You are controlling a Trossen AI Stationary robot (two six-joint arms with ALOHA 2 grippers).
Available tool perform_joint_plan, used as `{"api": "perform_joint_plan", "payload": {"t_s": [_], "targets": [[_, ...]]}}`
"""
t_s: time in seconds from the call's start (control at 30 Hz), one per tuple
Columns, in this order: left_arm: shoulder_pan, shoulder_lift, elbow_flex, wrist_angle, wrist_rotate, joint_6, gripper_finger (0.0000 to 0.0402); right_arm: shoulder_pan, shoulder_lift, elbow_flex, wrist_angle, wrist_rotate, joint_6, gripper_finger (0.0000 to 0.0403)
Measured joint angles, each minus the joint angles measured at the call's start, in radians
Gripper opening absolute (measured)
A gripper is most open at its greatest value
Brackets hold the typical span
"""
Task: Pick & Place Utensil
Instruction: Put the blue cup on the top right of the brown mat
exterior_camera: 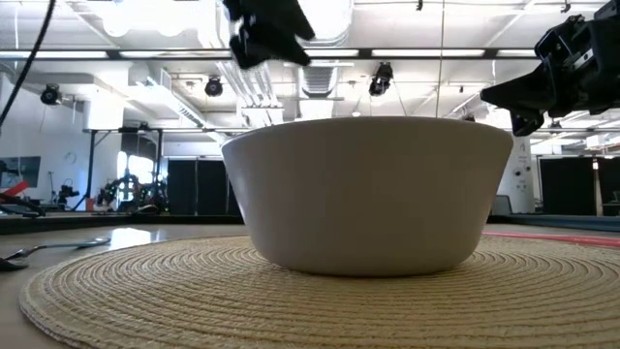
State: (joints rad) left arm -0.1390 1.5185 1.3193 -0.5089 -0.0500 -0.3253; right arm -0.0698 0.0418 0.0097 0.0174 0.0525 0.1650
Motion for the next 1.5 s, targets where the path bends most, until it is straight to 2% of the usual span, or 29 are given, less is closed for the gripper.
{"api": "perform_joint_plan", "payload": {"t_s": [0.2,0.47,0.87,1.03,1.5], "targets": [[0.000,-0.107,-0.054,0.096,-0.116,0.096,0.0170,0.000,0.000,0.000,0.000,0.000,0.000,0.0008],[0.004,-0.223,-0.329,0.459,-0.117,0.124,0.0170,0.000,0.000,0.000,0.001,0.000,0.000,0.0008],[0.006,-0.363,-0.642,0.802,-0.154,0.171,0.0170,0.000,0.000,0.000,0.065,0.000,0.016,0.0008],[0.009,-0.409,-0.670,0.872,-0.154,0.176,0.0170,0.000,0.000,0.000,0.155,-0.002,0.019,0.0008],[0.009,-0.422,-0.671,0.868,-0.154,0.194,0.0170,0.000,0.002,0.000,0.469,-0.008,0.091,0.0008]]}}
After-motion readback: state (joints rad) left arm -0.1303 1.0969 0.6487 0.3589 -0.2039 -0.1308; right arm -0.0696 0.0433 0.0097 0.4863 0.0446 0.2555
